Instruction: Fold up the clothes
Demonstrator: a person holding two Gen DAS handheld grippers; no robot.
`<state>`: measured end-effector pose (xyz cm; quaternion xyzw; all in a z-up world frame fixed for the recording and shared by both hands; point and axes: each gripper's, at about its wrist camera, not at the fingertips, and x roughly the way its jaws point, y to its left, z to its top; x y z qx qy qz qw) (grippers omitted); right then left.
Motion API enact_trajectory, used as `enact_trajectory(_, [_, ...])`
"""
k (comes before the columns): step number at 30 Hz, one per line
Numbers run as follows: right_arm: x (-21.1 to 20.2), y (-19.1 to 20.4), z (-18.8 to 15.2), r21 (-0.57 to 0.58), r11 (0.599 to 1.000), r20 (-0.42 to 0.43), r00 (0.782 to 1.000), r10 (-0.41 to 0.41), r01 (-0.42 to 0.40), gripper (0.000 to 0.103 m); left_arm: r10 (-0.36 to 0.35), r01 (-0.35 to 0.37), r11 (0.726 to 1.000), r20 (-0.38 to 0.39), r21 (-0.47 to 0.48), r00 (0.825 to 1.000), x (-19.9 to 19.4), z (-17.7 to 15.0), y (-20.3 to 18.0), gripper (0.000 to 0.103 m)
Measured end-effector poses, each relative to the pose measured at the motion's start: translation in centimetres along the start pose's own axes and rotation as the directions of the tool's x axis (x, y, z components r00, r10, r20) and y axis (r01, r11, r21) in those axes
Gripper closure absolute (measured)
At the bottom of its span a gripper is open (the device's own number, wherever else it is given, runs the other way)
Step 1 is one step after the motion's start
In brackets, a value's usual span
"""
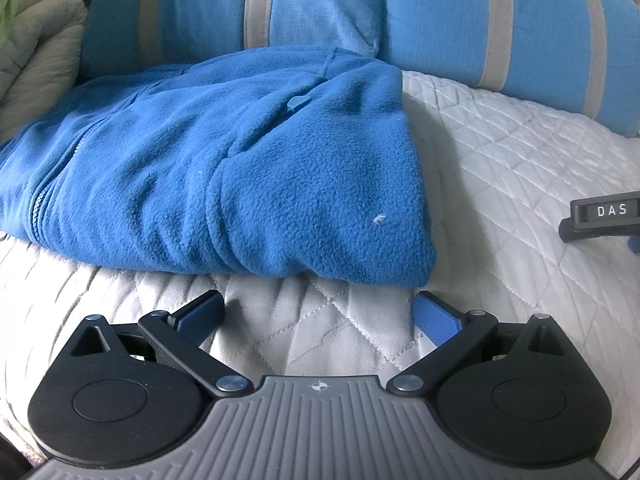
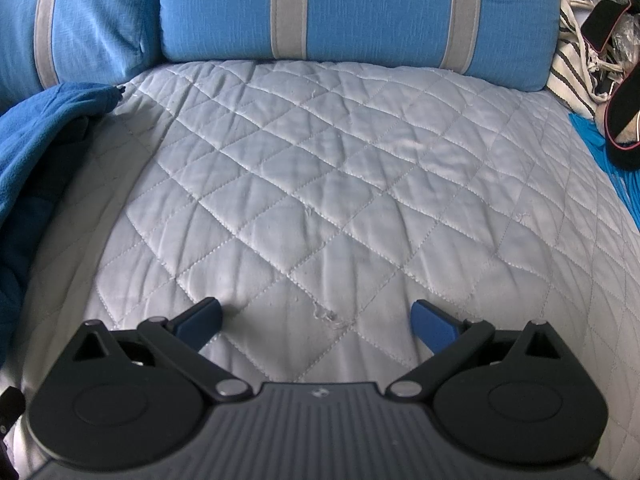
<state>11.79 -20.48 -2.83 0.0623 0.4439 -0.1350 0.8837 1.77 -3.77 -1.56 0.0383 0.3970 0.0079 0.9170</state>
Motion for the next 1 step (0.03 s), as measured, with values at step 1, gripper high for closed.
enact_trajectory(1, [0.0,0.0,0.0,0.0,1.0,0.0,1.0,0.0,0.0,0.0,0.001,-0.001,1.0,0.001,0.002,1.0,0.0,-0.01,-0.02,0.0])
